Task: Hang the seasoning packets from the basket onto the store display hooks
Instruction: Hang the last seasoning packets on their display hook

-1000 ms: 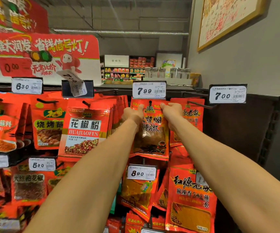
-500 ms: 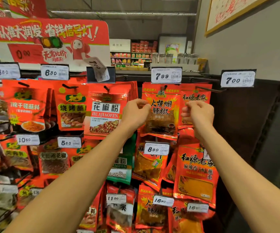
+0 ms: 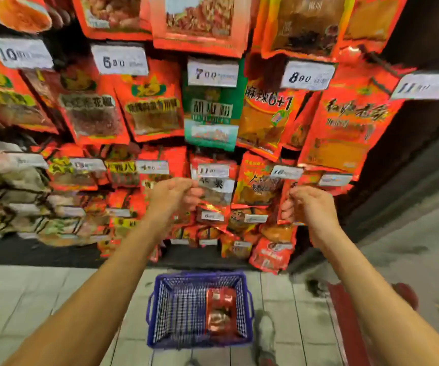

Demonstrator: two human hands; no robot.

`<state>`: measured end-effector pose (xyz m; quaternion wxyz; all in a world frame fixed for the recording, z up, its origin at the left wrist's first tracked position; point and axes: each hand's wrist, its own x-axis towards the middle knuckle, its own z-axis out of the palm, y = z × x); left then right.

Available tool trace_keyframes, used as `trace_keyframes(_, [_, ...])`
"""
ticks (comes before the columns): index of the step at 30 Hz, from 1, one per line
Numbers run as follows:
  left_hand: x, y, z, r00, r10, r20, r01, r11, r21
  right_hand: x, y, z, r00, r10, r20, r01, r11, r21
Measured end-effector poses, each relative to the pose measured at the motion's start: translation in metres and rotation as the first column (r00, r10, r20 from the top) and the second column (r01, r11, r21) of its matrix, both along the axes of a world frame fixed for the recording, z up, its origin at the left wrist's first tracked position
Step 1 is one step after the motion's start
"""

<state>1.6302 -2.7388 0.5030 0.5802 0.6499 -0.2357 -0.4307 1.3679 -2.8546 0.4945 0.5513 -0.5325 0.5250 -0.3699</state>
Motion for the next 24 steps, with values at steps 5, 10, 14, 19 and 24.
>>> trace_keyframes(5, [0.0, 0.049, -0.123, 0.989, 0.071, -0.127, -0.032, 0.957, 0.289, 0.006, 0.05, -0.133, 0.954, 0.128, -0.271, -0.068, 0.973, 0.223])
trace_keyframes(10, [-0.02, 0.097, -0.249, 0.97, 0.159, -0.183, -0.03, 0.827, 0.561, -0.002, 0.092, -0.284, 0.834, 0.332, -0.44, -0.088, 0.869, 0.487])
trace_keyframes(14, [-0.036, 0.122, -0.356, 0.946, 0.214, -0.242, 0.016, 0.717, 0.697, -0.012, 0.118, -0.399, 0.715, 0.467, -0.52, -0.085, 0.797, 0.599])
trace_keyframes(19, [-0.047, 0.144, -0.515, 0.949, 0.218, -0.227, 0.04, 0.633, 0.773, -0.009, 0.131, -0.559, 0.452, 0.658, -0.602, -0.25, 0.741, 0.623])
trace_keyframes(24, [-0.046, 0.15, -0.664, 0.856, 0.291, -0.428, 0.174, 0.617, 0.768, 0.0, 0.136, -0.716, 0.052, 0.776, -0.629, -0.43, 0.585, 0.687])
